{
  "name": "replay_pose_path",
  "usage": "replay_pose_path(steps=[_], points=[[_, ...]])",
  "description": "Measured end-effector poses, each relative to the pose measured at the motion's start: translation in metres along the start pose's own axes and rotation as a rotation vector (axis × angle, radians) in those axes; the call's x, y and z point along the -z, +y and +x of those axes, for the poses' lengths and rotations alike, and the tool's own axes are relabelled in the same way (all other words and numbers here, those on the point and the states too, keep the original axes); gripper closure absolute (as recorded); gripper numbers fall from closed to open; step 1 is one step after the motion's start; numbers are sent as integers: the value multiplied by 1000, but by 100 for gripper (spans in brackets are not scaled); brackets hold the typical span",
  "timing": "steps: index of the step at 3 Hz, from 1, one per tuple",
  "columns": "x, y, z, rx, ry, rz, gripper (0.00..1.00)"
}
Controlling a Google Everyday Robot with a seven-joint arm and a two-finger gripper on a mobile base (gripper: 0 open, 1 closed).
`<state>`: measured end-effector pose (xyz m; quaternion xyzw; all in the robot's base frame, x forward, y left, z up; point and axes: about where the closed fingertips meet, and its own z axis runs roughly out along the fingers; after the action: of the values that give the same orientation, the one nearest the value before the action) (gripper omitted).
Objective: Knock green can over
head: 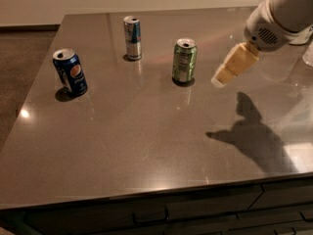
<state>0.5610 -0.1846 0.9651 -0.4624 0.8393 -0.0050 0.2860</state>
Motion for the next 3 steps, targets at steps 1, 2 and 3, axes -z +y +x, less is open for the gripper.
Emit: replay_pose_path(steps=[1, 2, 3], points=[[-29, -15, -21, -48, -66, -9, 0], [-57, -25, -39, -78, -122, -22, 0], [-85, -30, -55, -101, -166, -37, 0]])
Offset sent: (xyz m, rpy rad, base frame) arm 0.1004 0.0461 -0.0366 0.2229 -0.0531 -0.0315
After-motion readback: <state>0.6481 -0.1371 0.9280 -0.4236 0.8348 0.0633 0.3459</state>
